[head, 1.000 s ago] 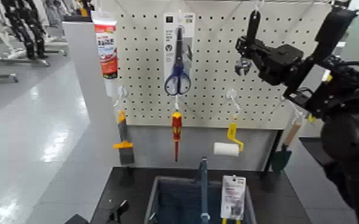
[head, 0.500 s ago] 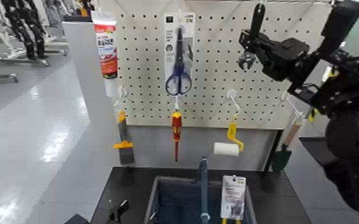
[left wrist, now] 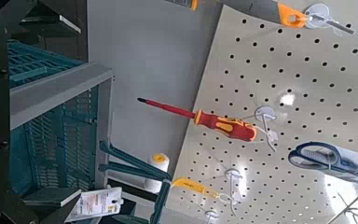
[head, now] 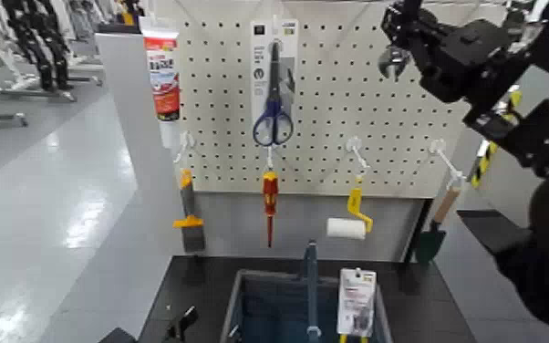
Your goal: Put the black wrench into the crate.
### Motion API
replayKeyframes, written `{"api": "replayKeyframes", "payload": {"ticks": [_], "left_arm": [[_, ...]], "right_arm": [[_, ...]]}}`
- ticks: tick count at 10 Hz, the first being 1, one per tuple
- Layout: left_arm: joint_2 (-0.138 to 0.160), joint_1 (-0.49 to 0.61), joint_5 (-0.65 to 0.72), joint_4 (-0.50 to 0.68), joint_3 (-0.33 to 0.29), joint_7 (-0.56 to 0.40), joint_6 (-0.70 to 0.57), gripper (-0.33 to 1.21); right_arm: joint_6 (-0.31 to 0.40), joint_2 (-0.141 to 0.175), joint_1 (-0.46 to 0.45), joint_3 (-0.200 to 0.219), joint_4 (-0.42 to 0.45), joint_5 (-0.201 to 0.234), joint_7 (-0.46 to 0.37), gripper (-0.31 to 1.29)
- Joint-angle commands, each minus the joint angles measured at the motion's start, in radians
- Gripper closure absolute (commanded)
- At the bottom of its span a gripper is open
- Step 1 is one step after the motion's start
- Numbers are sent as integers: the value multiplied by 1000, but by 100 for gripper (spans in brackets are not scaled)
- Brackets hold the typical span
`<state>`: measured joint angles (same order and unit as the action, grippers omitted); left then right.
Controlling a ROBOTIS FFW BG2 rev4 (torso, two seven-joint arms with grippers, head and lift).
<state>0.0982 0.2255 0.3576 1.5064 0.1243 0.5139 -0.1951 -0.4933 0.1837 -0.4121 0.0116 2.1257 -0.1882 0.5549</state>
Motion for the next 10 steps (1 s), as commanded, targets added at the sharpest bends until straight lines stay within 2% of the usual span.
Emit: {"api": "replayKeyframes", "payload": {"ticks": [1,3,6,10], "left_arm": [[2,0,-2,0,0,0,2,10],[2,0,-3,0,2,0,3,10],[2,2,-3,3,5,-2,3,10],[3,5,-6,11,3,-3,2,10]], "right_arm": [[-18,-33,98,5,16,-73,-30,110],[-37,-44,202,7,19,-137,-78,110],[-114,-58,358,30,28,-145,-109,110],[-183,-63,473,42,-41,-151,-107,110]]}}
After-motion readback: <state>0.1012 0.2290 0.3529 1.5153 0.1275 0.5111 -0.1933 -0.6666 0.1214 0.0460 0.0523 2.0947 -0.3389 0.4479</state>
